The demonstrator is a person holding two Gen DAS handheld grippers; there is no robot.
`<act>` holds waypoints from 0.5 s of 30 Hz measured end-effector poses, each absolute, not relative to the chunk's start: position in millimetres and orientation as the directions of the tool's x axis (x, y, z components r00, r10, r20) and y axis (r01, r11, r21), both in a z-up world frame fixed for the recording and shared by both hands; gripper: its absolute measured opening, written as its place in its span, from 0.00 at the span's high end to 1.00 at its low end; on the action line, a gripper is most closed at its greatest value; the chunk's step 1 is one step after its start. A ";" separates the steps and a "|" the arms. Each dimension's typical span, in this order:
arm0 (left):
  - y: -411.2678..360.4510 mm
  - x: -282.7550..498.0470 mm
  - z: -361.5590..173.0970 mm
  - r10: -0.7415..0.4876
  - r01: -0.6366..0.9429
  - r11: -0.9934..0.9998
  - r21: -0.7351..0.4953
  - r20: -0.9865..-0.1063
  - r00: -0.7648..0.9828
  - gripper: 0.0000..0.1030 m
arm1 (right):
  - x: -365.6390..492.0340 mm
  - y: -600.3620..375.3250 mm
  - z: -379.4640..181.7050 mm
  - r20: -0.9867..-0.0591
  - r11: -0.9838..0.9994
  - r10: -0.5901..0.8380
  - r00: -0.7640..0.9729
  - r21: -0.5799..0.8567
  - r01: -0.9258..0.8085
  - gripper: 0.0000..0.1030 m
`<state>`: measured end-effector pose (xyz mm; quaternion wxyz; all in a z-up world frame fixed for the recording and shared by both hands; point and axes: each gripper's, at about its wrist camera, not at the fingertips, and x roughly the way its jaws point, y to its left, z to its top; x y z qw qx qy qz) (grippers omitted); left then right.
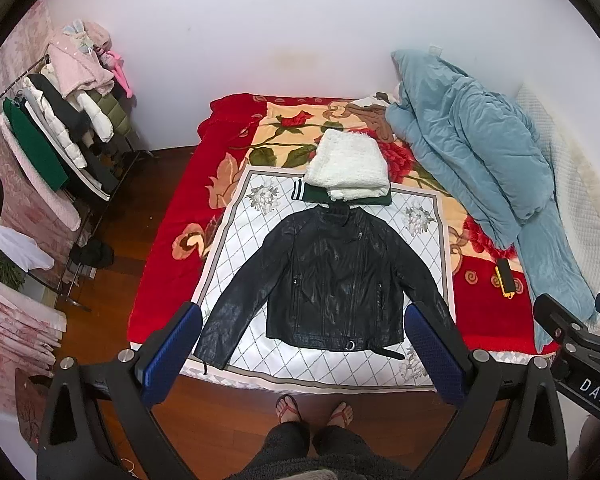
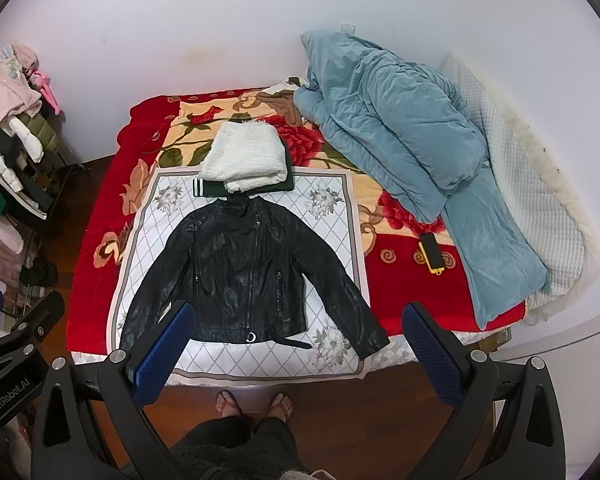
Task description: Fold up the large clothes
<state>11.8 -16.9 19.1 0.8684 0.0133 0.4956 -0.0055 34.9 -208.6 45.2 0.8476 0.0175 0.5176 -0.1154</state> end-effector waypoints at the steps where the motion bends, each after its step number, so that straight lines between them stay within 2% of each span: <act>1: -16.4 11.5 18.3 0.003 0.024 1.000 0.017 -0.861 0.508 0.00 | 33.1 -208.5 44.0 -0.882 0.973 -0.176 0.437 -0.088 0.214 0.00; 15: -17.8 11.3 21.2 0.004 0.024 1.000 0.019 -0.859 0.513 0.00 | 33.8 -205.7 46.0 -0.881 0.973 -0.176 0.440 -0.088 0.213 0.00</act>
